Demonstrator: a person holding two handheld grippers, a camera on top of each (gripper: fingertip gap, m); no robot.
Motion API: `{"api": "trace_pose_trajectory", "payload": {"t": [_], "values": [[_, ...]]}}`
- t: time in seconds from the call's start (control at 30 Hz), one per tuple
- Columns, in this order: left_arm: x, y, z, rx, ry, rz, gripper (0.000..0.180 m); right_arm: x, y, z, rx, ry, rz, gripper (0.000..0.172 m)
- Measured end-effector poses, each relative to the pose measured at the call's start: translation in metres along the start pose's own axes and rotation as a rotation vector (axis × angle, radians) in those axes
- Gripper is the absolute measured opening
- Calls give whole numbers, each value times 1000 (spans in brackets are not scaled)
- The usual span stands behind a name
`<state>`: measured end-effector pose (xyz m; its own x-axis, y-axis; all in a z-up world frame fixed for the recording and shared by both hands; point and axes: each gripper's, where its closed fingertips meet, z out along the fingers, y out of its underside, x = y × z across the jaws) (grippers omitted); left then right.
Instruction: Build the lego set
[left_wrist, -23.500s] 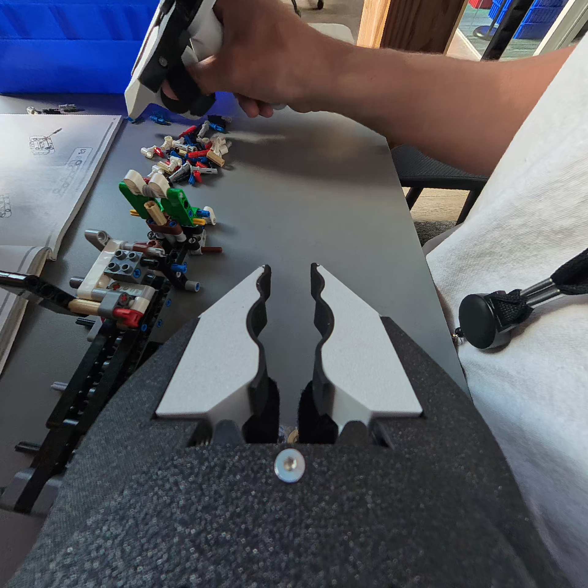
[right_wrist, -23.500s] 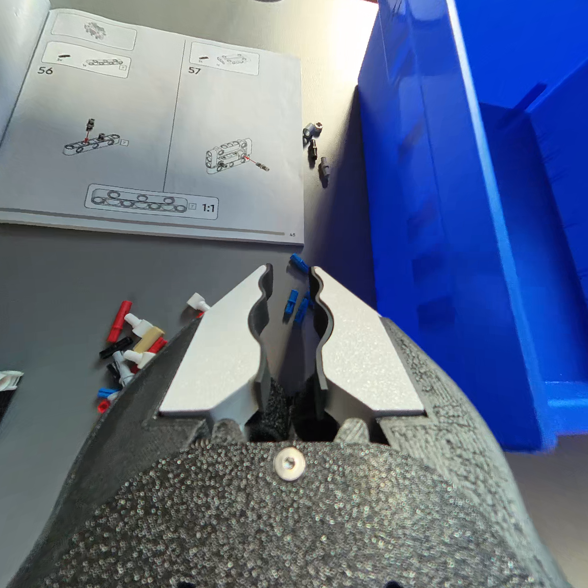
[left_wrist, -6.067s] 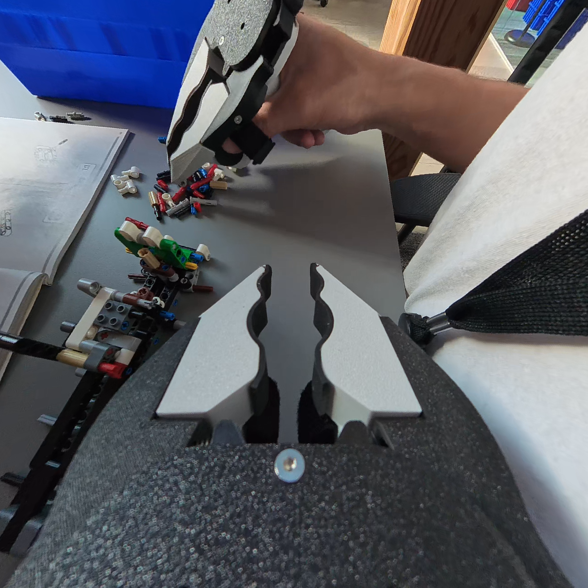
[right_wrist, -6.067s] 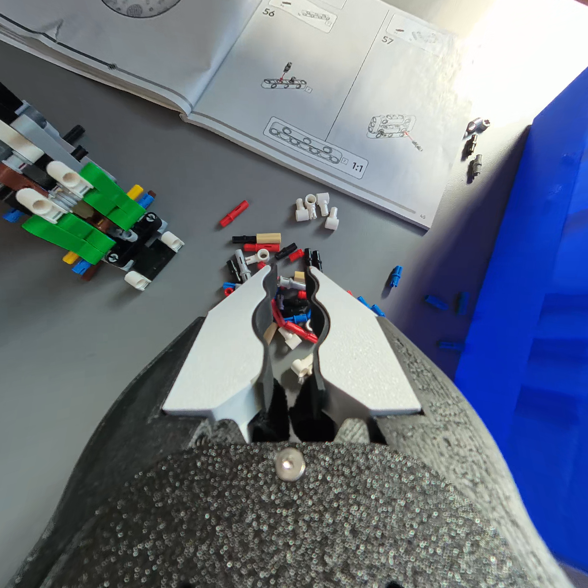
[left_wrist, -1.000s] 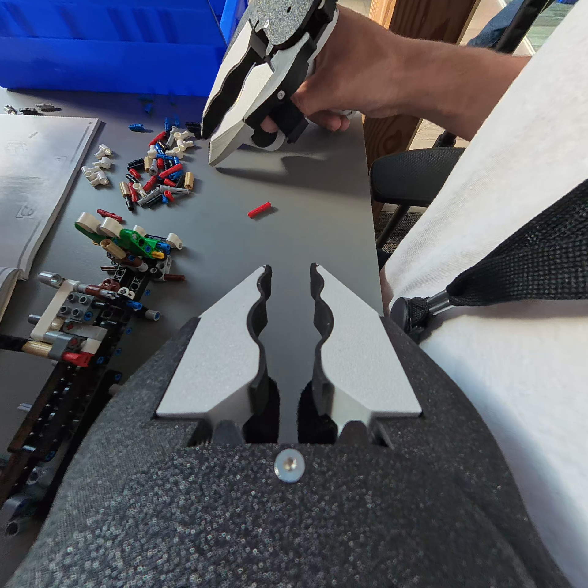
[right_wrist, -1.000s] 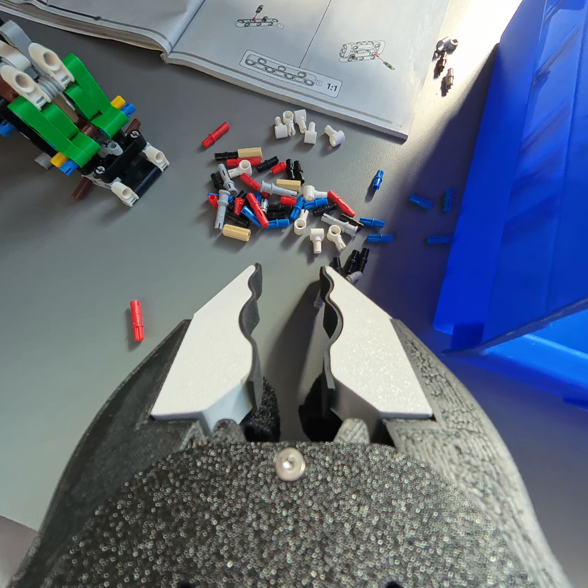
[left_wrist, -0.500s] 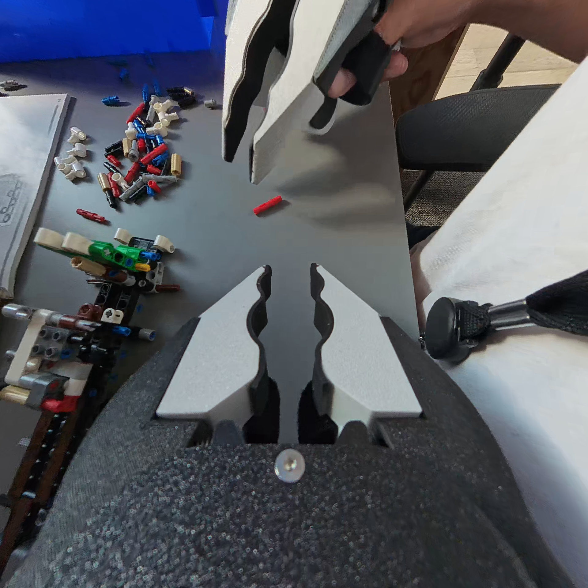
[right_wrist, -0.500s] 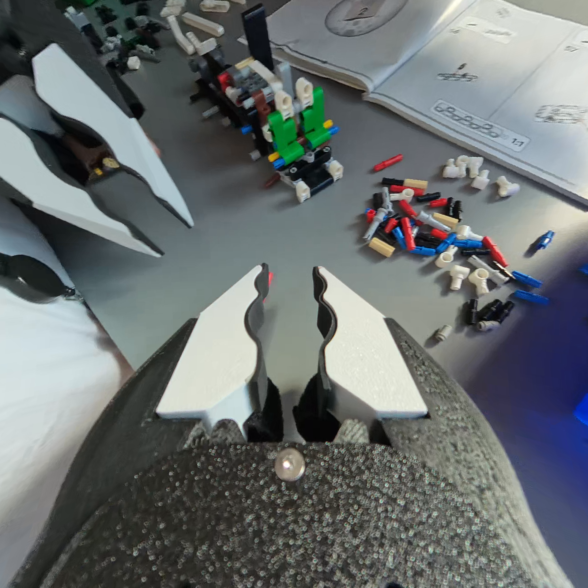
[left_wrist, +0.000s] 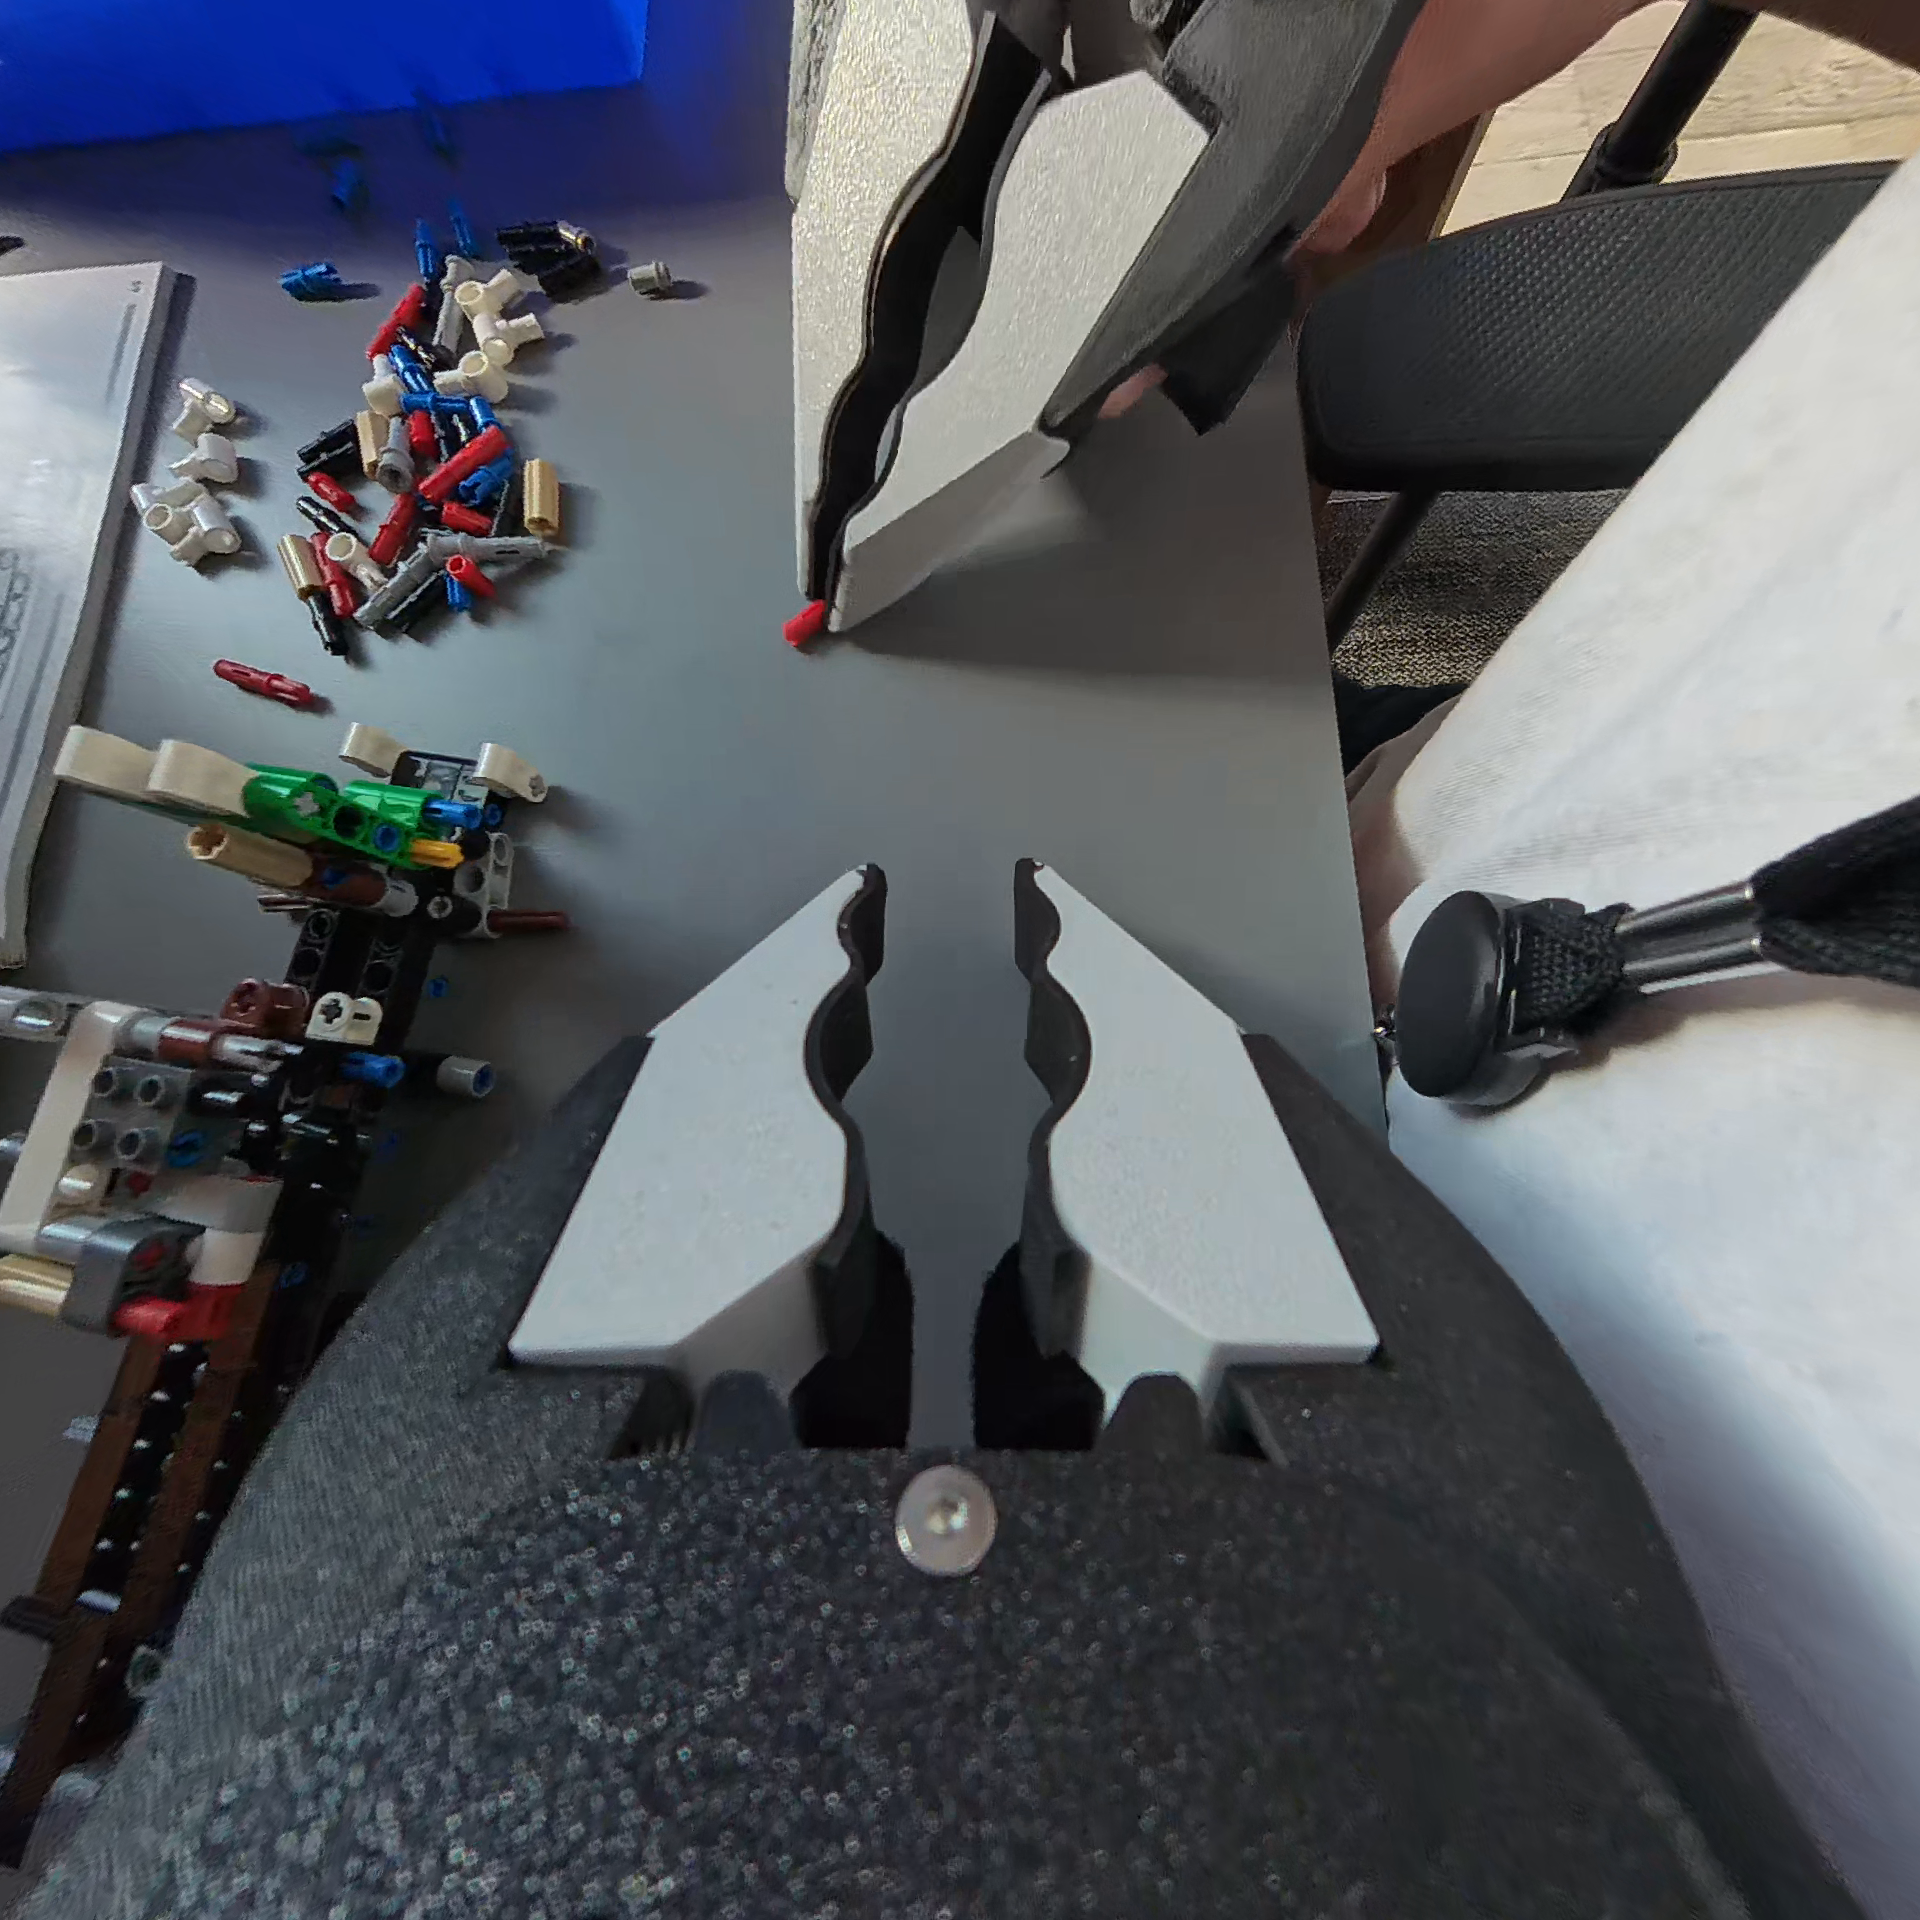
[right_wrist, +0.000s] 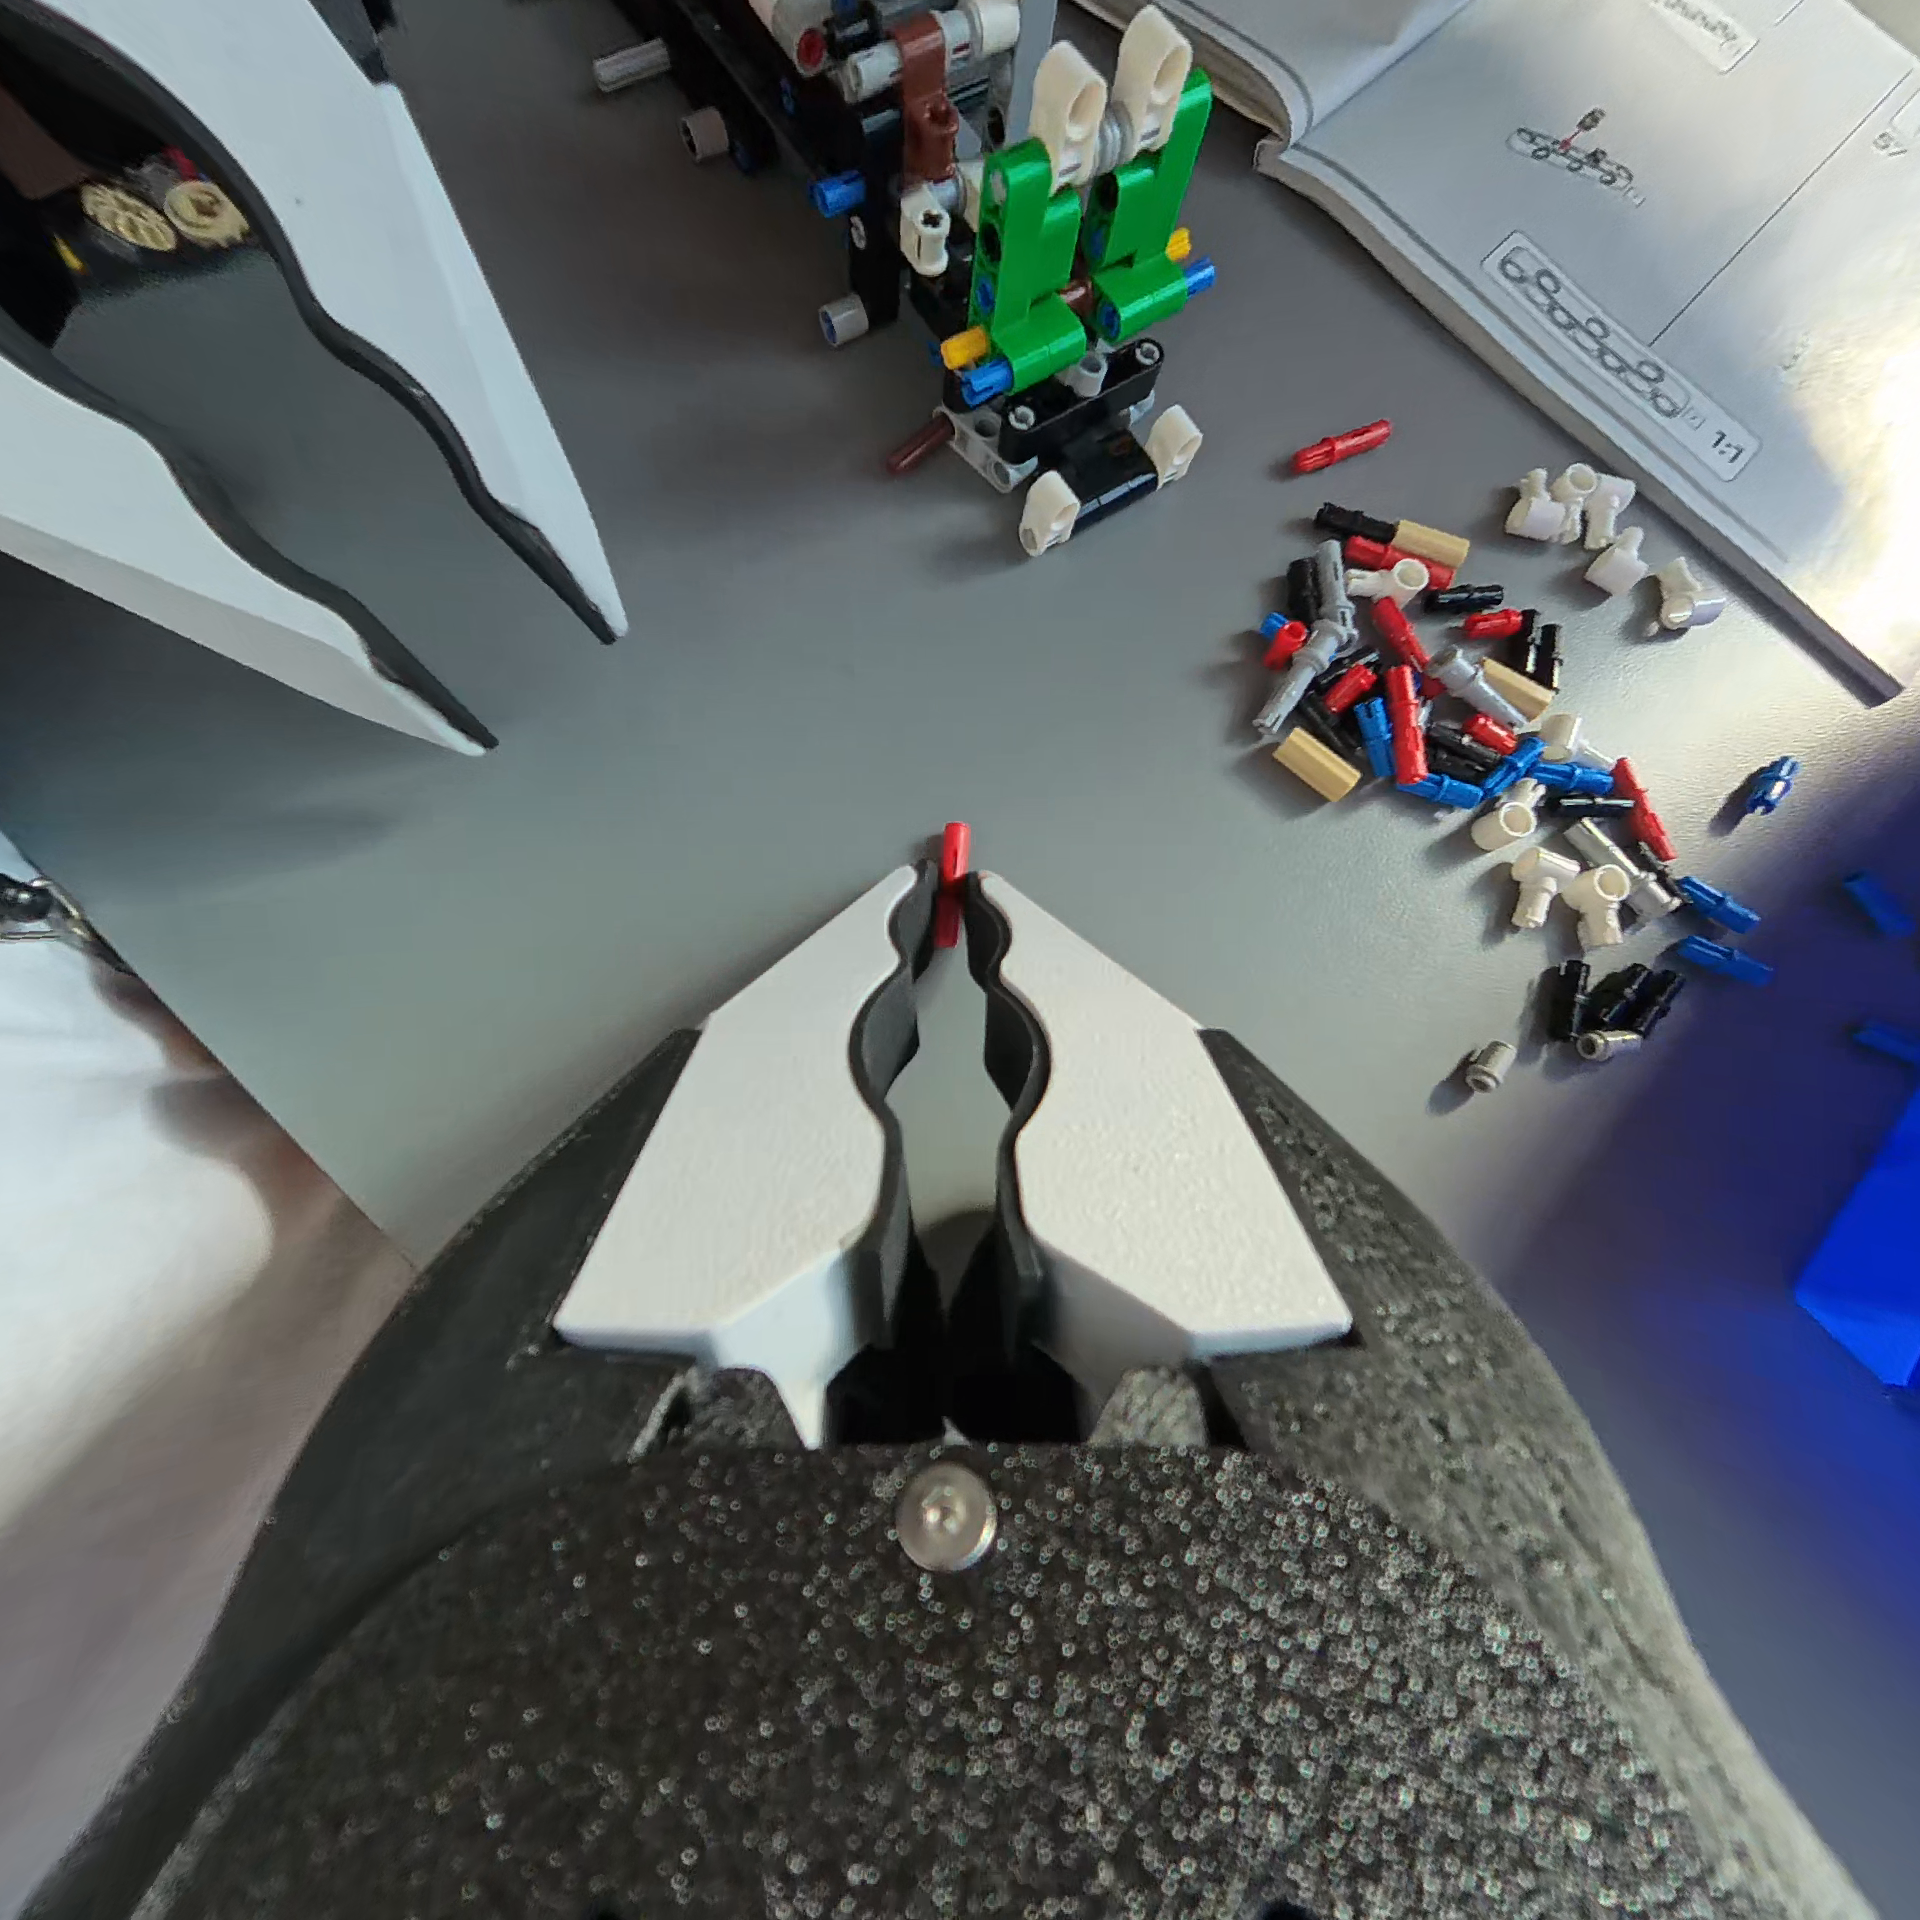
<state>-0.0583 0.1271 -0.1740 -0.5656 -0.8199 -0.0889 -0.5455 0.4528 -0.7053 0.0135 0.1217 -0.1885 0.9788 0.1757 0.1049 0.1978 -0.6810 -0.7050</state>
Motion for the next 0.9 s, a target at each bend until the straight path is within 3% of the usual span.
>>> {"api": "trace_pose_trajectory", "payload": {"t": [0.13, 0.37, 0.7, 0.9], "values": [[0, -1, -5, 30, 2, -33, 22, 26, -12, 6, 22, 83, 5, 3], [-5, 5, -11, 29, -30, -51, 22, 91, -57, 46, 71, 138, 261, 3], [-15, 11, -18, 34, -56, -76, 23, 108, -68, 80, -44, 152, 281, 4], [-14, 14, -17, 31, -43, -74, 23, 104, -73, 73, 5, 133, 284, 10]]}}
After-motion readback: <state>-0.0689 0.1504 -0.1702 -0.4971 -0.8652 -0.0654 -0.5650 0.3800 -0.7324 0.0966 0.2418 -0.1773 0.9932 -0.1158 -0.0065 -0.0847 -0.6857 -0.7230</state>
